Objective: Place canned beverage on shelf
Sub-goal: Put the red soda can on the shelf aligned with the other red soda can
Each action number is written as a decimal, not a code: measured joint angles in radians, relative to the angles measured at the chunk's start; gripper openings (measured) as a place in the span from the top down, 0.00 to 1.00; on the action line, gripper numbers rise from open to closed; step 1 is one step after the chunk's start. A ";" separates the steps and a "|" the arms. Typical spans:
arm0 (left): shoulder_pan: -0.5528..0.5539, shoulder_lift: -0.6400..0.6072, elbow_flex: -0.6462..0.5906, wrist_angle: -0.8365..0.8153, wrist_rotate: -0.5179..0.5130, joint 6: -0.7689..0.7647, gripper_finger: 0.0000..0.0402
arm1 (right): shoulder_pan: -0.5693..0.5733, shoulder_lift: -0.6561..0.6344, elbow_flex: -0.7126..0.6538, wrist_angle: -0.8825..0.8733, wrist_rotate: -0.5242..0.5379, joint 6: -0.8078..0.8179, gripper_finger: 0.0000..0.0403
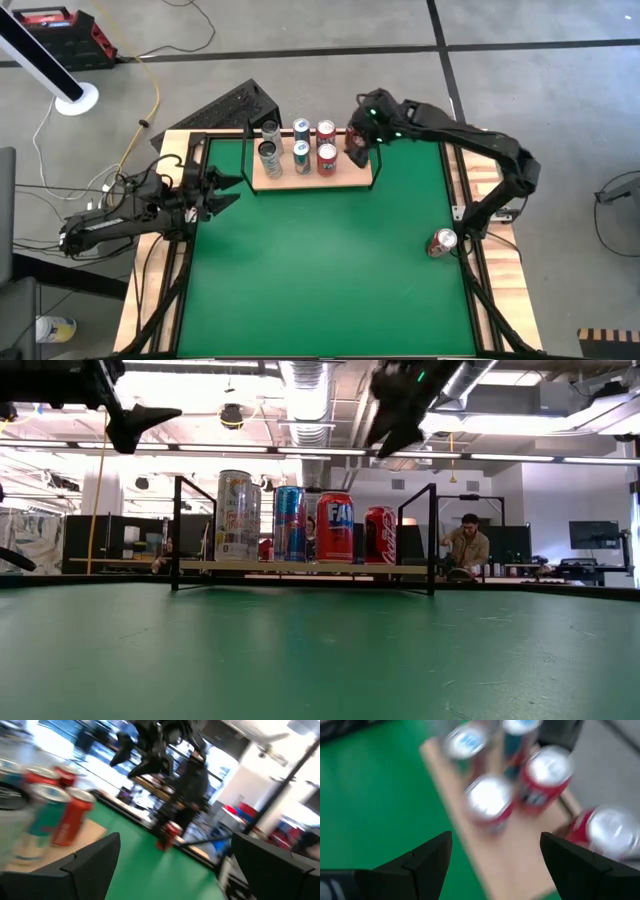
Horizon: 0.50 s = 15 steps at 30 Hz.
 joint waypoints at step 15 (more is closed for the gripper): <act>-0.049 0.105 0.000 0.001 0.025 0.056 0.09 | 0.455 -0.324 0.075 -0.527 0.069 0.424 0.19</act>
